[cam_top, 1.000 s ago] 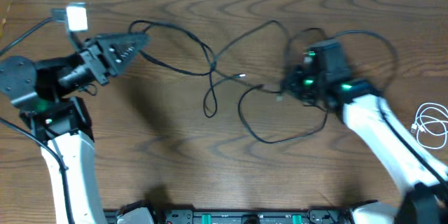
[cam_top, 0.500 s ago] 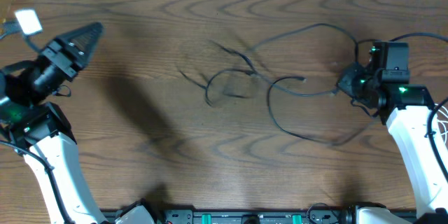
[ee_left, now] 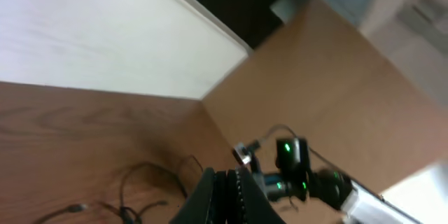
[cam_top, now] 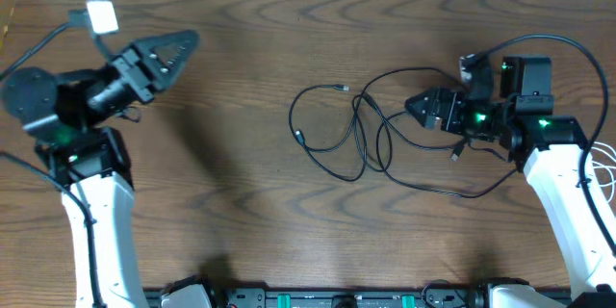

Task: Untangle cables

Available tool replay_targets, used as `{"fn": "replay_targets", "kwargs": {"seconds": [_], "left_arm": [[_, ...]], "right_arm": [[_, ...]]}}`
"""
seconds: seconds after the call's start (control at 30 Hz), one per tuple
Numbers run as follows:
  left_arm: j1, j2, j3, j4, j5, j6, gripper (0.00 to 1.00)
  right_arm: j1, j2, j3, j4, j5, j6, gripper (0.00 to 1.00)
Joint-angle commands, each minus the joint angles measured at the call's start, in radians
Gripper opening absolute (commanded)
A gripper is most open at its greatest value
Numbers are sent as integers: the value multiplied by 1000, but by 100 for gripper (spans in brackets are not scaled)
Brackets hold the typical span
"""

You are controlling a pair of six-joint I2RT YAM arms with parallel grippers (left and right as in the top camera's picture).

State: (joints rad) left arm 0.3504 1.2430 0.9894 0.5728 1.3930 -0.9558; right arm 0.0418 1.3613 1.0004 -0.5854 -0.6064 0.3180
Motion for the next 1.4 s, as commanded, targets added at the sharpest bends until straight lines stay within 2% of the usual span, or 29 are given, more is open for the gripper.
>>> {"fn": "replay_targets", "kwargs": {"seconds": [0.0,0.23,0.3,0.4,0.63,0.7,0.73,0.77,0.8,0.87,1.03,1.2,1.3,1.33,1.37], "left_arm": [[-49,8,9,3,52,74,8],[-98,33,-7,3,74,118,8],[-98,43,-20,3,74,118,12],[-98,64,-30,4,85,118,22],[-98,98,-30,4,106,118,24],[-98,103,-30,4,108,118,24],[-98,105,-30,4,108,118,24],[-98,105,-30,4,108,118,24],[-98,105,-30,4,108,118,24],[-98,105,-30,4,109,117,24],[-98,105,-30,4,129,117,24],[-98,105,-30,4,134,118,33],[-98,105,-30,4,134,118,42],[-99,105,-30,4,134,118,47],[-99,105,-30,4,134,117,57]], "right_arm": [[36,11,-3,12,-47,-23,95],[240,130,-3,111,92,6,95],[296,185,-3,188,103,45,94],[359,274,-3,299,188,151,88],[397,373,-3,412,185,227,70],[397,370,-3,441,125,225,41],[396,364,-2,471,64,213,21],[396,358,-2,509,-3,193,9],[395,351,-1,536,-49,179,3],[394,321,2,584,-114,151,1],[382,154,9,590,-109,129,1],[383,-36,9,568,-103,64,1],[383,-113,9,527,-105,32,1],[384,-134,9,510,-109,20,1],[384,-147,9,500,-116,6,1]]}}
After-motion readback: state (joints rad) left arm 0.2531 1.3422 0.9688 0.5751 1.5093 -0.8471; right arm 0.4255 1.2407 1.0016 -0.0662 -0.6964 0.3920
